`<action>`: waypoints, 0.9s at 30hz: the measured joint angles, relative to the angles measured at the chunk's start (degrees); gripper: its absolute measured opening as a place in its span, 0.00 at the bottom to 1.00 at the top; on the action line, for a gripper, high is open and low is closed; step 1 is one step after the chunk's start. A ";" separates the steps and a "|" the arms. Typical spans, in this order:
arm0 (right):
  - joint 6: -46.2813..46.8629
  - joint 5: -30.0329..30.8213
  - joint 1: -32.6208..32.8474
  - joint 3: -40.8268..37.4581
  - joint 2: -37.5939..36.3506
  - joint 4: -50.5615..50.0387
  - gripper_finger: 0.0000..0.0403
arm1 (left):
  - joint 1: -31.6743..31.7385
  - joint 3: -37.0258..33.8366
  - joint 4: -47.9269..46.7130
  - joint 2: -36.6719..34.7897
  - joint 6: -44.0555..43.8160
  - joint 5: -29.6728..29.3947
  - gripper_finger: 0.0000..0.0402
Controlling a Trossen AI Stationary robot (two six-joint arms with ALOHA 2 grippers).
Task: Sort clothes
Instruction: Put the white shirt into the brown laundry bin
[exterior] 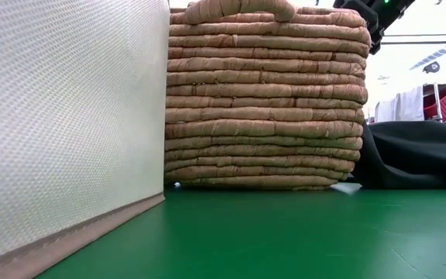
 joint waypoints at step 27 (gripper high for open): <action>0.00 0.00 0.00 -0.02 0.00 -0.02 0.37 | 0.00 4.28 -5.13 -3.71 -1.23 -1.27 0.00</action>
